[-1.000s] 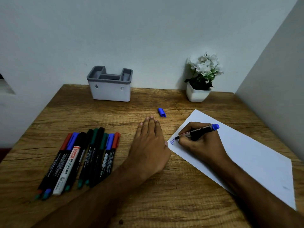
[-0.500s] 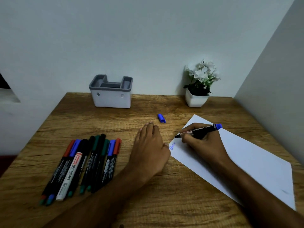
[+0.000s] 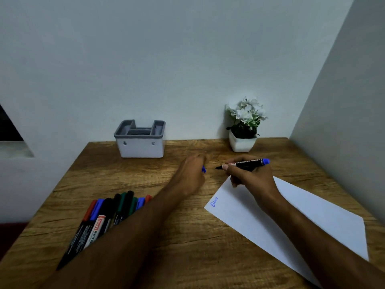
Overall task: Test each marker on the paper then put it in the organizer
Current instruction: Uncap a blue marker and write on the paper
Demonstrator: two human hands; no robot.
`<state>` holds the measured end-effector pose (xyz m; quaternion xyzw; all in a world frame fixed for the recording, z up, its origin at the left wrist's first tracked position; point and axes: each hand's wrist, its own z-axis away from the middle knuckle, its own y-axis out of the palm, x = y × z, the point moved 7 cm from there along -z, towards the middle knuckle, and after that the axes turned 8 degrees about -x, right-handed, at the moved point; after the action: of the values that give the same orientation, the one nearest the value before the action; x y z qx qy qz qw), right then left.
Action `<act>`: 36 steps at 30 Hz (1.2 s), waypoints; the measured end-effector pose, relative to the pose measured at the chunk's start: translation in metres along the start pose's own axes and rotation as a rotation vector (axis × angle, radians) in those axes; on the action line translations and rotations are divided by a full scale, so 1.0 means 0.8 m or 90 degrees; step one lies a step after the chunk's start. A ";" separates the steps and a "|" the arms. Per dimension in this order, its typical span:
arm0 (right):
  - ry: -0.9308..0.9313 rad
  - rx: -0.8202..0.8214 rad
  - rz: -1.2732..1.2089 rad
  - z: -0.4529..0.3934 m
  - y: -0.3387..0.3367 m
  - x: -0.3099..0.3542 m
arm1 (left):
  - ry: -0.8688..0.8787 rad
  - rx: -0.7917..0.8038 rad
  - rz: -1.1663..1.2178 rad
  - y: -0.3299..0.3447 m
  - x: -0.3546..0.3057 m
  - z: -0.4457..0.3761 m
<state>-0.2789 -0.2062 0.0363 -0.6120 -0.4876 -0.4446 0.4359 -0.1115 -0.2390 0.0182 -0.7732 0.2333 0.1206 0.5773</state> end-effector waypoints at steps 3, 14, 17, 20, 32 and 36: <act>0.014 0.001 -0.013 -0.002 0.004 -0.006 | -0.002 -0.015 -0.005 0.001 0.010 -0.007; 0.010 0.005 -0.073 0.002 0.003 -0.003 | 0.063 -0.144 0.169 -0.030 0.001 0.012; -0.001 0.001 -0.063 0.003 -0.001 0.000 | 0.081 -0.156 0.219 -0.037 -0.007 0.019; -0.018 0.001 -0.046 0.004 -0.004 0.003 | 0.068 -0.169 0.263 -0.036 -0.011 0.022; -0.049 0.006 -0.120 -0.004 0.002 0.029 | 0.025 -0.191 0.398 -0.044 -0.040 0.029; -0.054 0.009 -0.144 -0.009 0.011 0.030 | 0.001 -0.224 0.414 -0.050 -0.041 0.029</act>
<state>-0.2677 -0.2096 0.0600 -0.5686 -0.5746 -0.4611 0.3660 -0.1176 -0.2007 0.0595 -0.7460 0.4431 0.3355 0.3667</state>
